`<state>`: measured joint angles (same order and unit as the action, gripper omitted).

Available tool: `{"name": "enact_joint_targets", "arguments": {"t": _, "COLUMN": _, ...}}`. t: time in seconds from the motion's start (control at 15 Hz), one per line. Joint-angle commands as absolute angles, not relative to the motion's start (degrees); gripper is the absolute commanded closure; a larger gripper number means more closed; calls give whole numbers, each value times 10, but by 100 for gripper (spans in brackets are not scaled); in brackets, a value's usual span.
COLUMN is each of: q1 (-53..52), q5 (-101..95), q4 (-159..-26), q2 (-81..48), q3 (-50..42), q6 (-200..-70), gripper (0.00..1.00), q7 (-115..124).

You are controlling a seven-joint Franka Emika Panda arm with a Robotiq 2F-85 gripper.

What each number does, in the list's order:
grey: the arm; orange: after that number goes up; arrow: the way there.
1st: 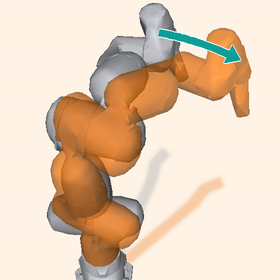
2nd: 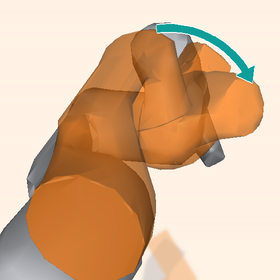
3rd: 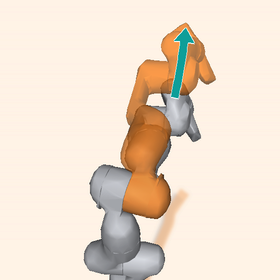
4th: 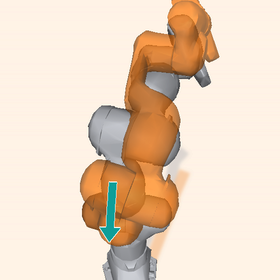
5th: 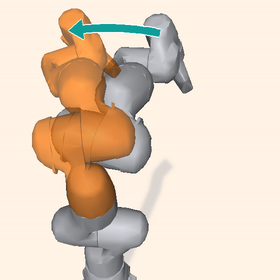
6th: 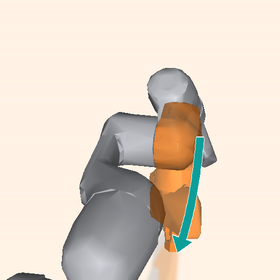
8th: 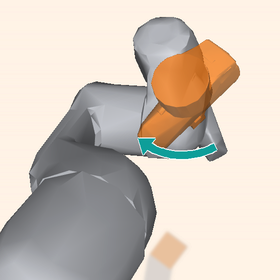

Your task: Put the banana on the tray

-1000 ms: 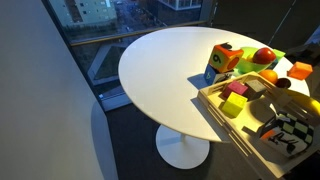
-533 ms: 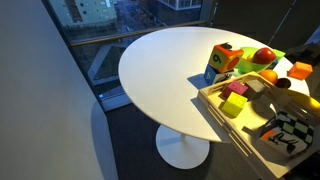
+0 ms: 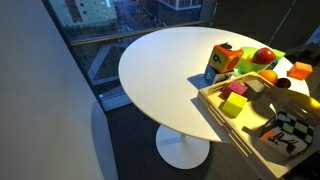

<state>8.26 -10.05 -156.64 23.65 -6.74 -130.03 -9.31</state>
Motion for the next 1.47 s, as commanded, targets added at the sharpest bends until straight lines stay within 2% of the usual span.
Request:
{"name": "enact_joint_targets", "arguments": {"t": 0.0, "q1": 79, "q5": -101, "q4": -1567, "q2": 216, "q3": -72, "q6": -1317, "gripper": 0, "q7": -97}}
{"name": "enact_joint_targets", "arguments": {"t": 0.6, "q1": 70, "q5": -86, "q4": -1579, "q2": 122, "q3": -77, "q6": -1439, "gripper": 0, "q7": -125}}
{"name": "enact_joint_targets", "arguments": {"t": 1.4, "q1": 56, "q5": -100, "q4": -1560, "q2": -15, "q3": -60, "q6": -1528, "gripper": 0, "q7": -114}}
